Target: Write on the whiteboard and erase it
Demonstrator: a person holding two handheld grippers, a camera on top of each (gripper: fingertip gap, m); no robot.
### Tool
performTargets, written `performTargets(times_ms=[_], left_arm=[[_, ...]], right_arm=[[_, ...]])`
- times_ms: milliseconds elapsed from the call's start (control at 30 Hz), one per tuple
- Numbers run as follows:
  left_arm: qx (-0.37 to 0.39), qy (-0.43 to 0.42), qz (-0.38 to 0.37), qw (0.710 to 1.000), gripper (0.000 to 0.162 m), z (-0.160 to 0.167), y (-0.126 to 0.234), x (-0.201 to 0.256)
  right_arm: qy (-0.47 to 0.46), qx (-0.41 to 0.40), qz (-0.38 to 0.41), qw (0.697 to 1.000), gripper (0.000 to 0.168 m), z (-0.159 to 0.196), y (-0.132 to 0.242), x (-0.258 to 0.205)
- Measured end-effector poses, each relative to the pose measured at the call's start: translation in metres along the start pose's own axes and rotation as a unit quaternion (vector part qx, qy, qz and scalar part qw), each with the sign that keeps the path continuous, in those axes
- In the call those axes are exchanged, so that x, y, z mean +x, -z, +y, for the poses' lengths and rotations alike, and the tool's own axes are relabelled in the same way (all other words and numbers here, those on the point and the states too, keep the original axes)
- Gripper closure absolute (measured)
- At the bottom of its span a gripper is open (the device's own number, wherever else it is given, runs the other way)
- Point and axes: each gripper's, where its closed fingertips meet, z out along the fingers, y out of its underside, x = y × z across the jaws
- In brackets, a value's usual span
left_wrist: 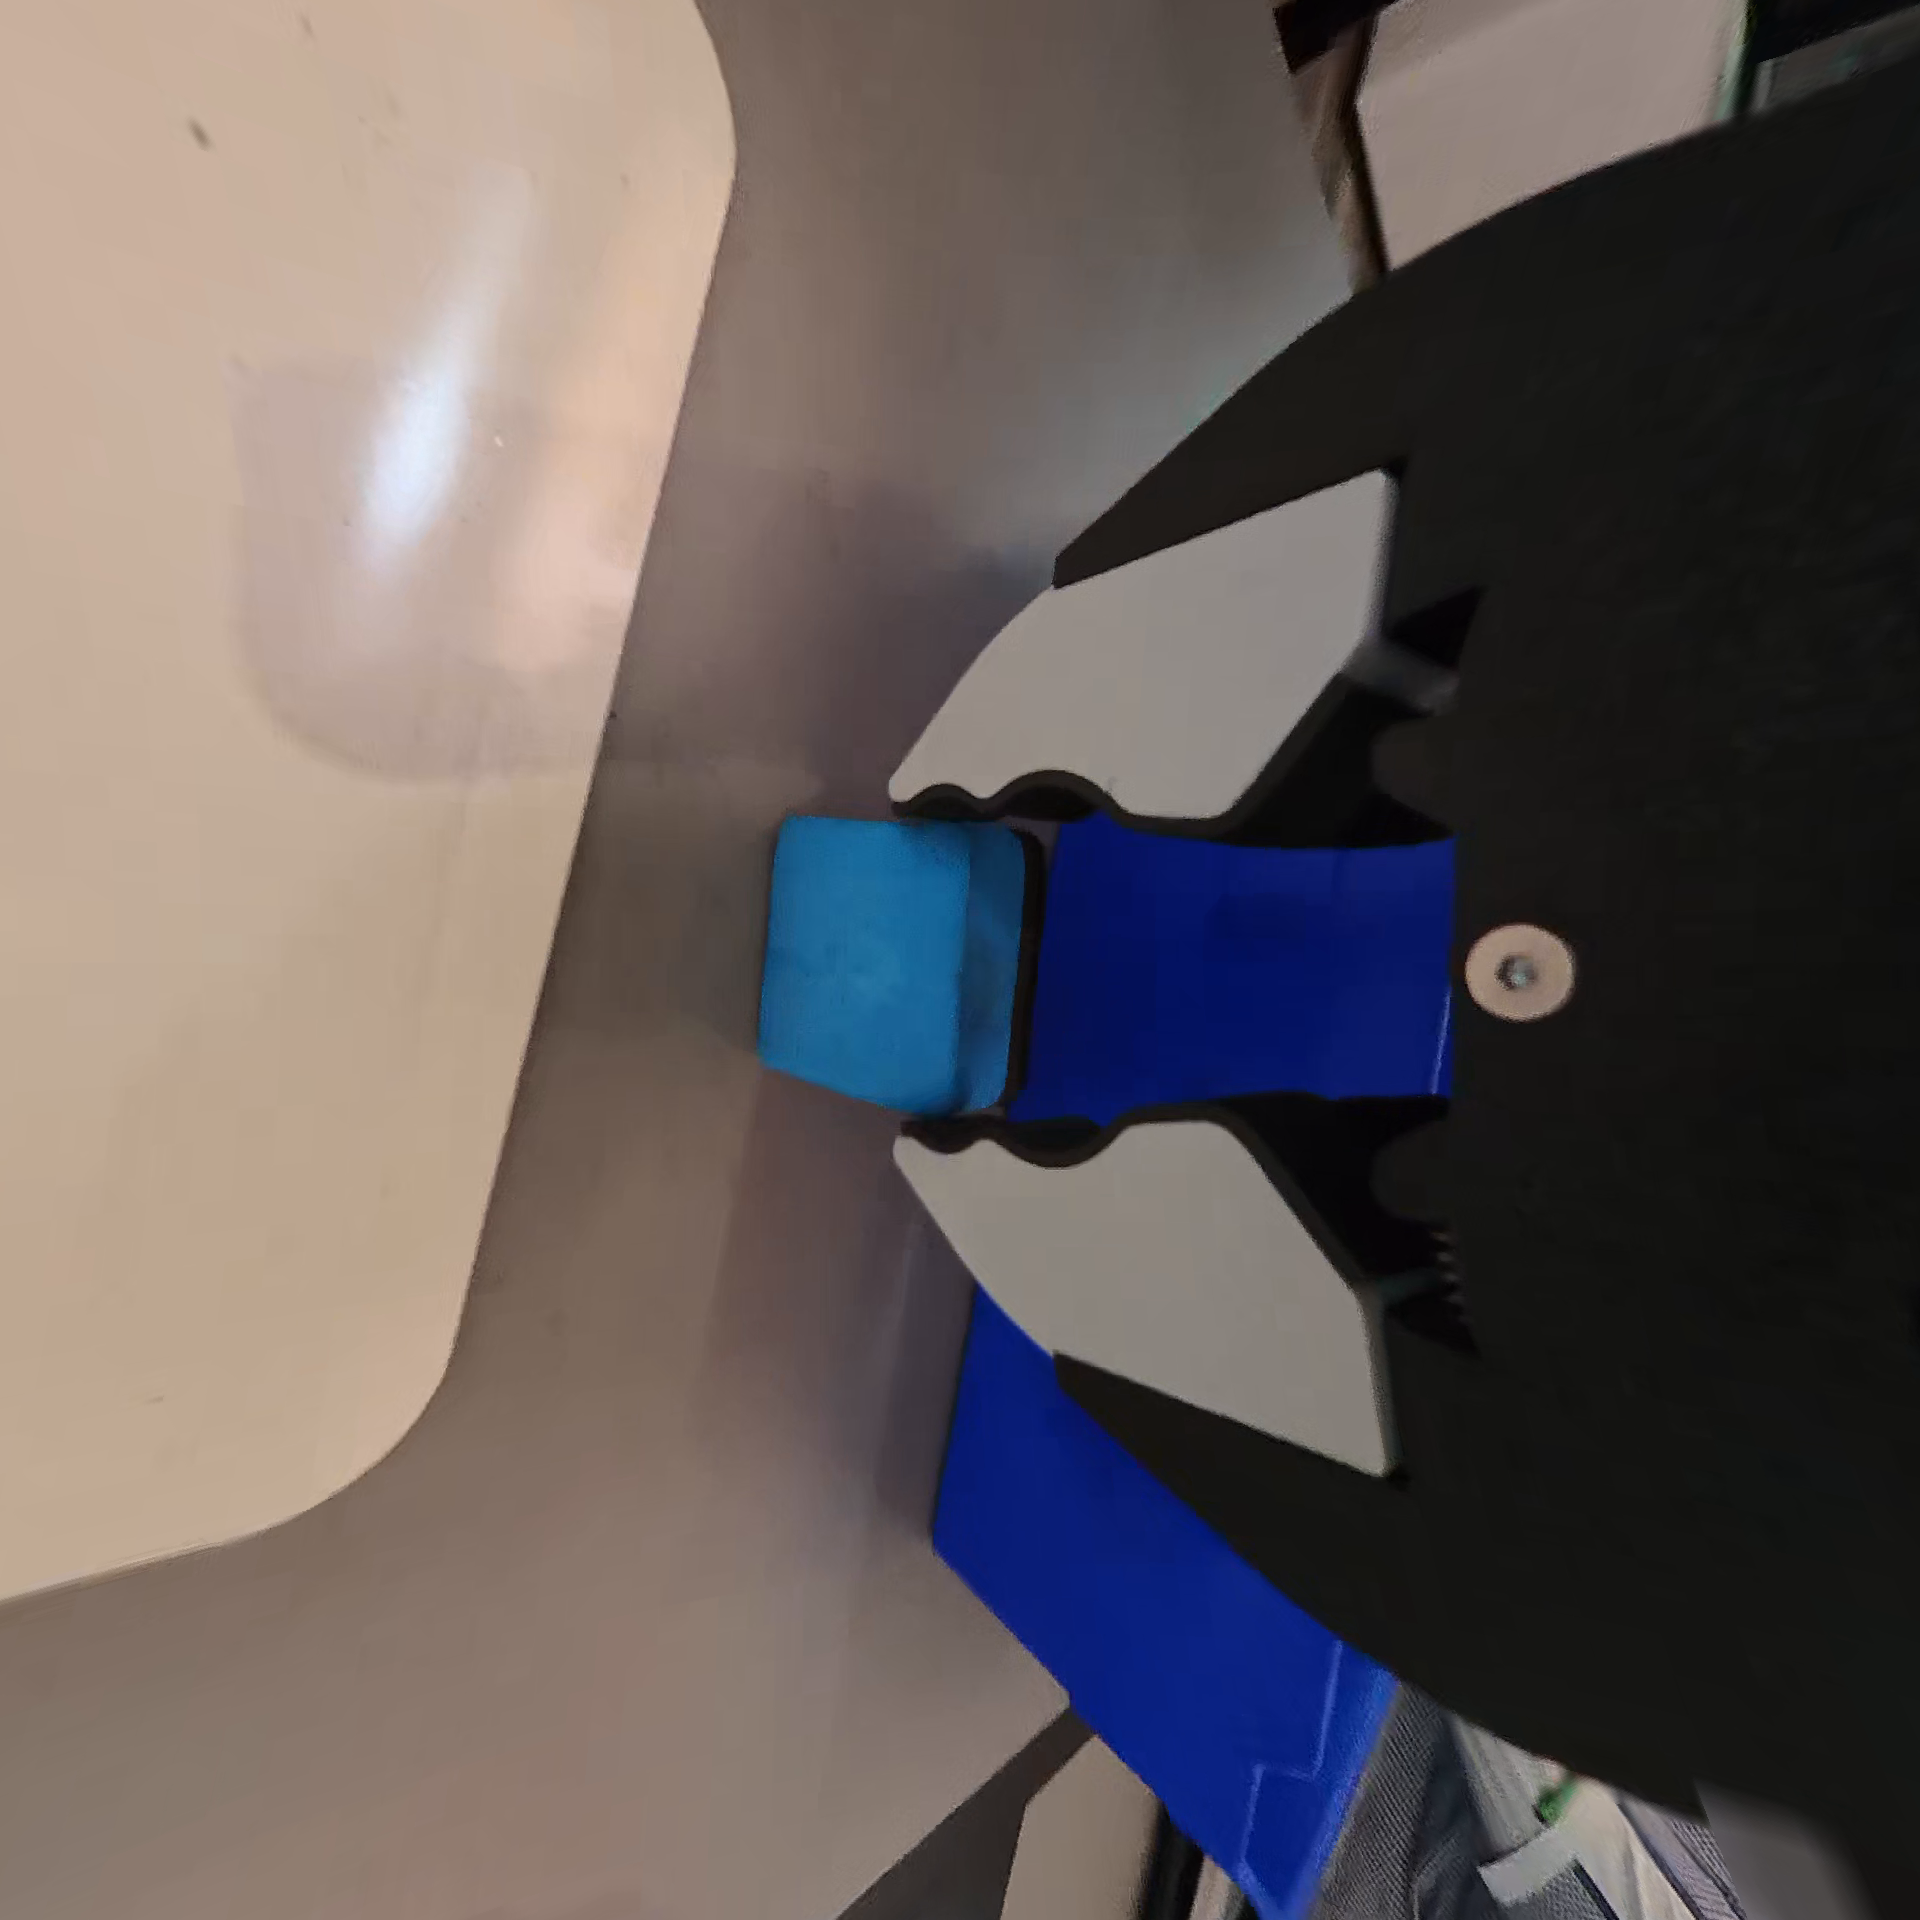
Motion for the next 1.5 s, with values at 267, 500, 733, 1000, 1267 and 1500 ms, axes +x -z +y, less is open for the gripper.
performTargets(times_ms=[267, 500, 733, 1000, 1267, 1500], left_arm=[[0.127, -0.036, 0.008, 0.991, 0.109, -0.043, 0.023, -0.001], [0.125, -0.036, 0.022, 0.991, 0.109, -0.039, 0.010, -0.014], [0.033, -0.072, -0.016, 0.997, 0.108, -0.014, -0.008, -0.017], [0.033, -0.045, -0.011, 0.998, 0.102, 0.002, -0.003, -0.017], [0.324, 0.106, -0.092, 0.936, 0.097, -0.017, 0.121, 0.021], [0.594, 0.375, -0.123, 0.701, 0.108, 0.010, 0.177, 0.108]], right_arm=[[-0.008, 0.002, 0.005, 1.000, 0.106, 0.002, 0.006, 0.004], [-0.005, 0.001, 0.006, 1.000, 0.106, 0.002, 0.006, 0.003], [-0.004, -0.001, 0.004, 1.000, 0.106, 0.002, 0.005, 0.003], [-0.005, 0.001, 0.002, 1.000, 0.106, 0.001, 0.005, 0.003], [-0.024, 0.021, 0.022, 0.999, 0.106, -0.004, 0.017, 0.019], [-0.039, 0.022, 0.029, 0.999, 0.106, -0.002, 0.021, 0.028]])
